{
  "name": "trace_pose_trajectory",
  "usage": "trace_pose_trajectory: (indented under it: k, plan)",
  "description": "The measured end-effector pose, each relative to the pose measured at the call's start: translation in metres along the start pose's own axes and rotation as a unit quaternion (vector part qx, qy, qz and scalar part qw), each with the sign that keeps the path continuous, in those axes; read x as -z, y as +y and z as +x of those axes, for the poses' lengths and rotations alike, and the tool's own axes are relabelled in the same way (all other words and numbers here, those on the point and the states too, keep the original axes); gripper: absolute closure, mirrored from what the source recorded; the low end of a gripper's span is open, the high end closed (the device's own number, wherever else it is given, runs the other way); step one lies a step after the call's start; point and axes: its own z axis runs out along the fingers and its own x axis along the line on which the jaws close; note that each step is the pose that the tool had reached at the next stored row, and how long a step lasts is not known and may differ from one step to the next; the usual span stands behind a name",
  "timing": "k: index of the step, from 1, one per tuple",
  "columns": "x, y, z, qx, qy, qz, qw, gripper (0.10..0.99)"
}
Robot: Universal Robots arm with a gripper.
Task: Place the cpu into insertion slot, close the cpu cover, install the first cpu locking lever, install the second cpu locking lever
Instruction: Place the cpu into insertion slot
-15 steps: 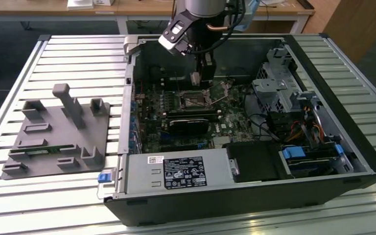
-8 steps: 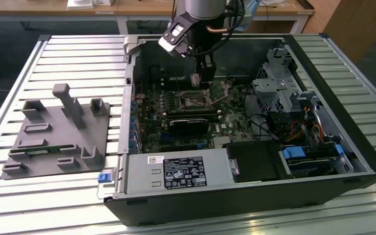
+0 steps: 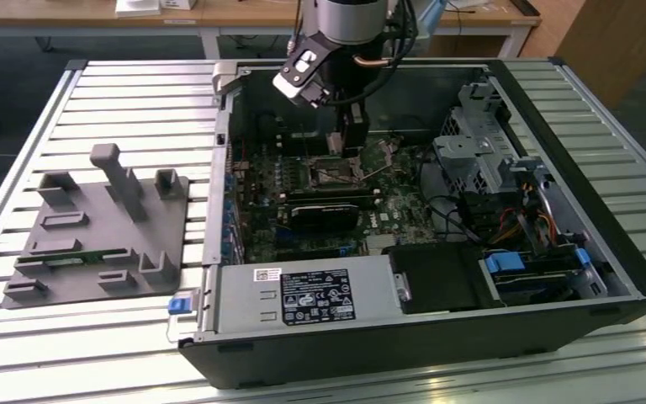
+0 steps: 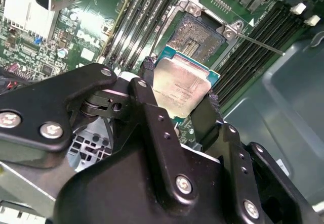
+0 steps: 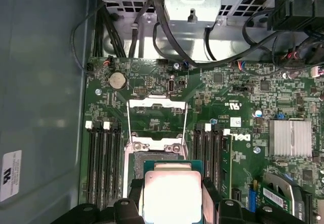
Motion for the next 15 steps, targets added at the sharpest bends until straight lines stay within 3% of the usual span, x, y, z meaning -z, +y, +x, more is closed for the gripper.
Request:
trace_pose_trajectory:
  k: [15]
  plan:
    - [-0.0231,-0.0032,0.0083,0.004,-0.0003,0.0001,1.0000,0.545]
